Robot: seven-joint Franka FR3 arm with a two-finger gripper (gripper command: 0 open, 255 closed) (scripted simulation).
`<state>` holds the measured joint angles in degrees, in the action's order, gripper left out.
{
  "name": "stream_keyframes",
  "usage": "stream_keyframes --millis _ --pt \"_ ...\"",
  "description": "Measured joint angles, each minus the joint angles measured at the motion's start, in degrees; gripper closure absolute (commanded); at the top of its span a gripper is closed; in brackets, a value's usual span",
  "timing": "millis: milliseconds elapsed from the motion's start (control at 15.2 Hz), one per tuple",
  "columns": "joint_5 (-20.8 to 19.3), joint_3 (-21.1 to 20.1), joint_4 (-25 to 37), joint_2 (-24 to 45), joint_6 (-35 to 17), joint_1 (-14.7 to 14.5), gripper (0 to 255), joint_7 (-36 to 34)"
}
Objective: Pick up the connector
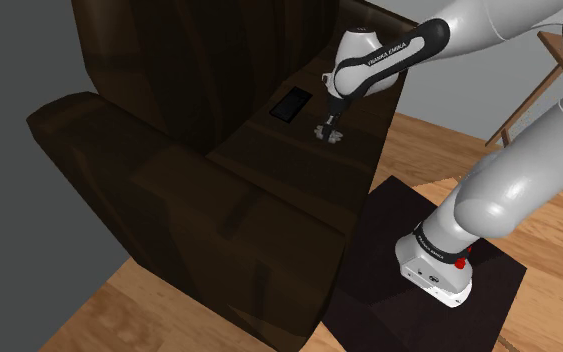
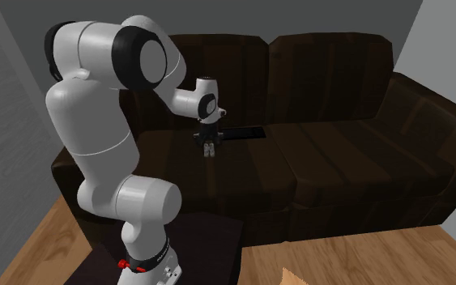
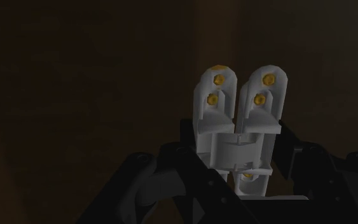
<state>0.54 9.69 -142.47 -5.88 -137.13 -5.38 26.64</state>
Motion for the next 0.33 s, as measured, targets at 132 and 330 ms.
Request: stream_keyframes --millis 132,330 --pt "-0.28 -0.04 0.46 -1.12 1.57 0.05 255 -0.21" --pt "-0.6 -0.13 1.2 -2.57 3.73 0.09 255 -0.52"
